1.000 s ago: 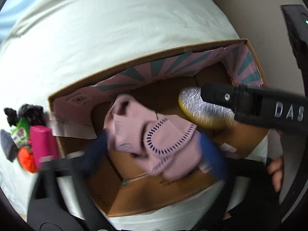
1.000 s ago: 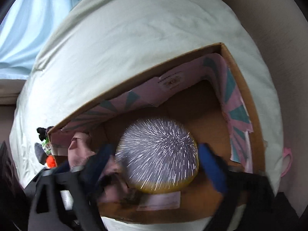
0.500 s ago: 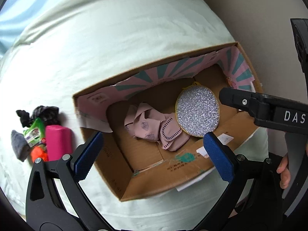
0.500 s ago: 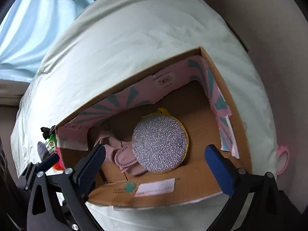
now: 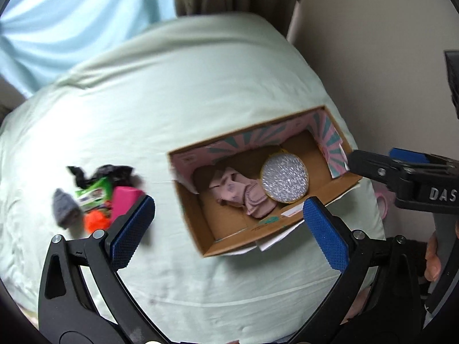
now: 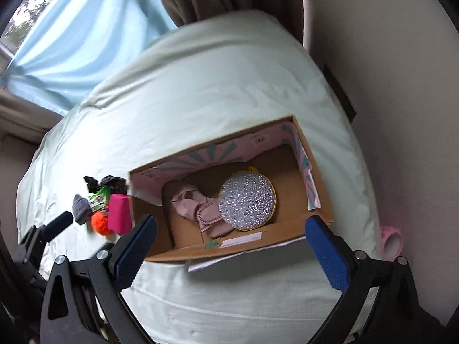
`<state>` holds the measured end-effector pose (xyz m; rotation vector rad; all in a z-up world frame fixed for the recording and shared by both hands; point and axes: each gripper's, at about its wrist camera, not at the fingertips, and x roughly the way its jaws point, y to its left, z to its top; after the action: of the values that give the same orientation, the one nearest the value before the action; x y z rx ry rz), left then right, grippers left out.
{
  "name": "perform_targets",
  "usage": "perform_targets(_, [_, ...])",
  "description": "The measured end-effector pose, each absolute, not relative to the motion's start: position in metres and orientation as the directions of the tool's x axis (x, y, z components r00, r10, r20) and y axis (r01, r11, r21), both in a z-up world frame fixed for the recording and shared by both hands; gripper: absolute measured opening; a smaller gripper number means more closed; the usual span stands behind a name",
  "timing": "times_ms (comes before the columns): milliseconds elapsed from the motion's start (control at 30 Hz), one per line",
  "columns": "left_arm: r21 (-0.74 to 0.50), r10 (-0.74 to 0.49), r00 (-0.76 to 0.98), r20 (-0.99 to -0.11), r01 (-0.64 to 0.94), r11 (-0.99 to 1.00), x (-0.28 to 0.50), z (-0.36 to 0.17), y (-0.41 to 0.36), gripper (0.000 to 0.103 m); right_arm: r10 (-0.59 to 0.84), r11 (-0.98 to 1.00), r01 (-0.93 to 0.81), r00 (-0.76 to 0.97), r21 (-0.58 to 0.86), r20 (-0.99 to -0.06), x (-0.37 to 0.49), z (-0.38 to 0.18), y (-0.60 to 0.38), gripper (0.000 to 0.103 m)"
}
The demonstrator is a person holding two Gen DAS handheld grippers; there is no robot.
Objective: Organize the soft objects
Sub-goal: 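Withdraw both tools from the box back toward the remaining items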
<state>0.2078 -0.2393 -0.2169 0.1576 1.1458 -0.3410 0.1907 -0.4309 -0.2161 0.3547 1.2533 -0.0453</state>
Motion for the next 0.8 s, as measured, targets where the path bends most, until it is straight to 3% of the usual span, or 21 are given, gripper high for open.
perform_targets(400, [-0.079, -0.186, 0.53, -0.827, 0.217, 0.973, 0.147, -0.141, -0.138, 0.103, 0.13, 0.976, 0.089, 0.5, 0.2, -0.856, 0.137, -0.124, -0.36, 0.102])
perform_targets(800, [-0.01, -0.097, 0.657, -0.748, 0.134, 0.991, 0.105, -0.107, -0.01, 0.103, 0.183, 0.973, 0.0, 0.605, 0.23, -0.775, 0.099, -0.091, -0.244, 0.103])
